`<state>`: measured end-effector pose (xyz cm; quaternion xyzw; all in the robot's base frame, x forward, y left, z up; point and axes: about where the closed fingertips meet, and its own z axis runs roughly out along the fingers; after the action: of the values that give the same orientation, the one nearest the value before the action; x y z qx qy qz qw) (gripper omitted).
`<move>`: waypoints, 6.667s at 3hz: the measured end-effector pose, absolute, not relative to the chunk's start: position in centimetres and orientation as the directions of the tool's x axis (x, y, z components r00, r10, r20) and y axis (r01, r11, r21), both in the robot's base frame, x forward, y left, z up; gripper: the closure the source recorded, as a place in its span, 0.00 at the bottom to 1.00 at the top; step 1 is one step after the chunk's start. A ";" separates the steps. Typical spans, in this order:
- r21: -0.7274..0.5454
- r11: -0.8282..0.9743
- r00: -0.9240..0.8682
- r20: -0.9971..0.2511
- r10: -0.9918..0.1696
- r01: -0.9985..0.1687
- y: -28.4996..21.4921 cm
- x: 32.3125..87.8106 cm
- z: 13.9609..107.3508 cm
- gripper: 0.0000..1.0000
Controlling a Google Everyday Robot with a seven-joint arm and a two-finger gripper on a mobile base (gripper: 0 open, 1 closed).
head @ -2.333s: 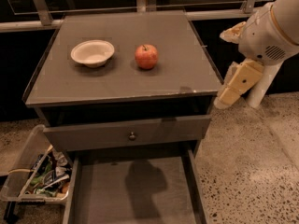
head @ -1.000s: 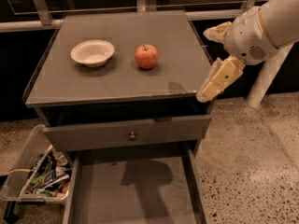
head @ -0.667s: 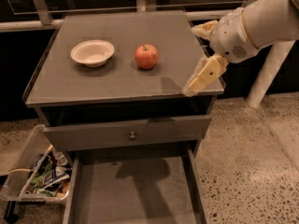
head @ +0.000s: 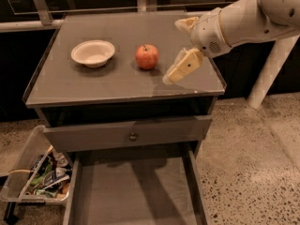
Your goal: Place apple into middle drawer
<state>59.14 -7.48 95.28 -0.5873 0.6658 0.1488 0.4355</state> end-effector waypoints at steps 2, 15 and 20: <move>-0.260 0.295 0.049 -0.820 -0.570 -0.920 -5.6 62.8 93.5 0.00; -0.190 0.279 -0.024 -0.786 -0.617 -0.941 -4.5 69.2 88.7 1.00; -0.198 0.370 -0.100 -0.754 -0.649 -0.908 -13.3 57.4 90.9 1.00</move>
Offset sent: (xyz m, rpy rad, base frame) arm 0.0622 0.0239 -0.0305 0.1453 0.0409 -0.0171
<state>57.37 -13.34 90.94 -0.5376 0.7241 0.1610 0.4009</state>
